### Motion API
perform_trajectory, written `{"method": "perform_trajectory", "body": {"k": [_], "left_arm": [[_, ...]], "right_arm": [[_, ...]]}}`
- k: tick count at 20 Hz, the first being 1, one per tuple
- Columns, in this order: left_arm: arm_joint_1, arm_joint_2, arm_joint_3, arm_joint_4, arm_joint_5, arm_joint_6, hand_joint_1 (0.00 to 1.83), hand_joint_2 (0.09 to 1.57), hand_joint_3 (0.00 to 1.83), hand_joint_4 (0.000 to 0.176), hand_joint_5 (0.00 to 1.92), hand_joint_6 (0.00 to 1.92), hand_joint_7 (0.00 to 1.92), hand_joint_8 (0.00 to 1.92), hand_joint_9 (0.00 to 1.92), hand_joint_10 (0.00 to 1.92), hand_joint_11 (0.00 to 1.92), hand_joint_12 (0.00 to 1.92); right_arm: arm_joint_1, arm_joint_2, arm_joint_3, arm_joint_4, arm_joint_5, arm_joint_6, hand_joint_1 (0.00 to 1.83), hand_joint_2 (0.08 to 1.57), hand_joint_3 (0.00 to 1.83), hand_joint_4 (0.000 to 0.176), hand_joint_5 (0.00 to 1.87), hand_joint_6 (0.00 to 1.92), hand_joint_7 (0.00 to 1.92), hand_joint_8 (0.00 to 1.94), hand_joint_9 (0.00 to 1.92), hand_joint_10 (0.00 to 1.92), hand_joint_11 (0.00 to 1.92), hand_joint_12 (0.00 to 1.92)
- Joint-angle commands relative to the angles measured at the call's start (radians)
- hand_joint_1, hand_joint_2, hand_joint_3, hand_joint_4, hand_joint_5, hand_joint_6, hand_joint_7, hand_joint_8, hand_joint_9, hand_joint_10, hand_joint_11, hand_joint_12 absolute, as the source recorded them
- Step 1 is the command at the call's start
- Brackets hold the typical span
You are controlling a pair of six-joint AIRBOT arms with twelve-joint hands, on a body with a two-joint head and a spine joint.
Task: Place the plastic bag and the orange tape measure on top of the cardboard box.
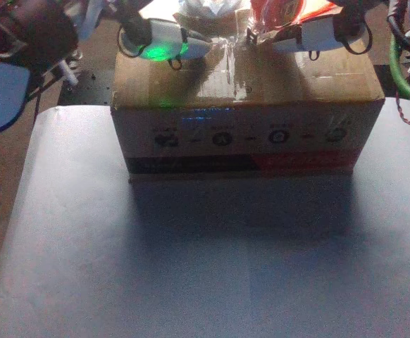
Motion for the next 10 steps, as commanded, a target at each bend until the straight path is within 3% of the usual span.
{"method": "perform_trajectory", "body": {"k": [1, 2, 3, 4, 6, 8, 9, 10], "left_arm": [[-0.01, 0.007, -0.005, 0.022, 0.134, 0.002, 1.0, 1.01, 0.0, 0.0, 0.33, 0.0, 0.21, 0.0, 0.12, 0.01, 0.0, 0.68], [-0.01, 0.015, -0.013, 0.022, 0.142, 0.002, 0.98, 1.0, 0.0, 0.0, 0.34, 0.01, 0.24, 0.01, 0.15, 0.02, 0.0, 0.84], [-0.01, 0.022, -0.019, 0.023, 0.147, 0.002, 0.99, 1.0, 0.0, 0.0, 0.34, 0.0, 0.22, 0.0, 0.12, 0.01, 0.0, 0.69], [-0.01, 0.033, -0.029, 0.024, 0.155, 0.002, 0.96, 1.01, 0.0, 0.0, 0.3, 0.0, 0.18, 0.0, 0.08, 0.01, 0.0, 0.37], [-0.01, 0.05, -0.044, 0.023, 0.172, 0.002, 0.95, 1.02, 0.0, 0.0, 0.29, 0.0, 0.17, 0.01, 0.08, 0.01, 0.0, 0.4], [-0.01, 0.068, -0.06, 0.025, 0.189, 0.002, 0.96, 1.01, 0.0, 0.0, 0.27, 0.0, 0.12, 0.0, 0.02, 0.0, 0.0, 0.19], [-0.01, 0.074, -0.066, 0.026, 0.196, 0.002, 0.92, 1.0, 0.0, 0.0, 0.27, 0.0, 0.14, 0.0, 0.05, 0.01, 0.0, 0.5], [-0.011, 0.087, -0.08, 0.027, 0.212, 0.002, 0.91, 1.0, 0.0, 0.0, 0.26, 0.0, 0.12, 0.0, 0.04, 0.01, 0.0, 0.54]], "right_arm": [[0.018, 0.006, -0.002, -0.034, -0.126, -0.004, 1.03, 0.9, 0.0, 0.0, 0.44, 0.58, 0.45, 0.62, 0.37, 0.95, 0.16, 1.54], [0.018, 0.01, -0.006, -0.034, -0.126, -0.004, 1.0, 0.89, 0.0, 0.0, 0.42, 0.47, 0.45, 0.31, 0.33, 0.8, 0.11, 1.53], [0.018, 0.013, -0.009, -0.034, -0.127, -0.004, 0.98, 0.89, 0.0, 0.0, 0.42, 0.46, 0.45, 0.27, 0.32, 0.79, 0.09, 1.55], [0.017, 0.019, -0.017, -0.034, -0.131, -0.004, 0.93, 0.87, 0.0, 0.0, 0.4, 0.43, 0.44, 0.24, 0.27, 0.8, 0.03, 1.54], [0.017, 0.035, -0.033, -0.034, -0.141, -0.004, 0.77, 0.84, 0.0, 0.0, 0.34, 0.32, 0.4, 0.17, 0.19, 0.82, 0.0, 1.54], [0.015, 0.057, -0.054, -0.034, -0.156, -0.004, 0.63, 0.79, 0.0, 0.0, 0.23, 0.27, 0.25, 0.1, 0.01, 0.82, 0.0, 1.47], [0.014, 0.069, -0.065, -0.034, -0.166, -0.004, 0.57, 0.77, 0.0, 0.0, 0.2, 0.21, 0.22, 0.06, 0.0, 0.63, 0.0, 1.24], [0.014, 0.088, -0.08, -0.034, -0.179, -0.004, 0.6, 0.79, 0.0, 0.0, 0.19, 0.19, 0.2, 0.04, 0.0, 0.52, 0.0, 1.11]]}}
